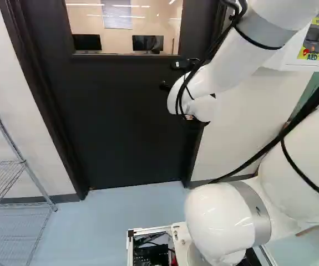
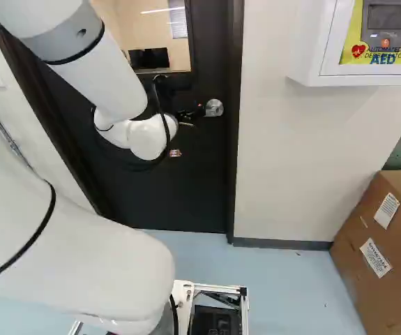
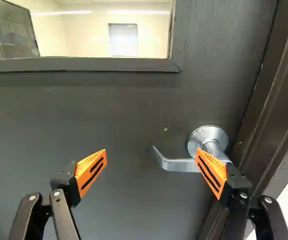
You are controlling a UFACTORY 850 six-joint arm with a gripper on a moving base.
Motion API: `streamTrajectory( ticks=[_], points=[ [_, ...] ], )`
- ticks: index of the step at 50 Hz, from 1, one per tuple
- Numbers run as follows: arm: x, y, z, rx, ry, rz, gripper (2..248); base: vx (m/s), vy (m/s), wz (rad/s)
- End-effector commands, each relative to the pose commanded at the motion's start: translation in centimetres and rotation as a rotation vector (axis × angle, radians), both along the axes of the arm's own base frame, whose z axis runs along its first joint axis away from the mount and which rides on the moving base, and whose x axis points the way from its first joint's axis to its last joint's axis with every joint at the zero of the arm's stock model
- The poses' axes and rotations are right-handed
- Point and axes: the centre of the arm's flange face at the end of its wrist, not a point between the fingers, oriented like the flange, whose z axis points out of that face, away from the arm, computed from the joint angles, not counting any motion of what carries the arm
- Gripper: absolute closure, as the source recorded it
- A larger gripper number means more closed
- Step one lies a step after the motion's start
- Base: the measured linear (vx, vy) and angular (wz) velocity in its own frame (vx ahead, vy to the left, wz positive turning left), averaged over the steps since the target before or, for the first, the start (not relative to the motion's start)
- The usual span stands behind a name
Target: Open the door and move inside
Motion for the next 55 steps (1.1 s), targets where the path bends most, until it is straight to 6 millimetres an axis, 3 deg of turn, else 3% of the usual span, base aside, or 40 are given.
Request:
streamTrajectory(
  ticks=[20, 35, 55],
  points=[
    [0.4, 0.0, 2.1, 0.0, -0.047, 0.001, 3, 0.0, 0.0, 0.0],
    [2.2, 0.4, 3.6, 0.0, -0.069, 0.009, 3, 0.0, 0.0, 0.0],
    [2.6, 0.4, 3.3, 0.0, -0.057, 0.011, 3, 0.0, 0.0, 0.0]
  ],
)
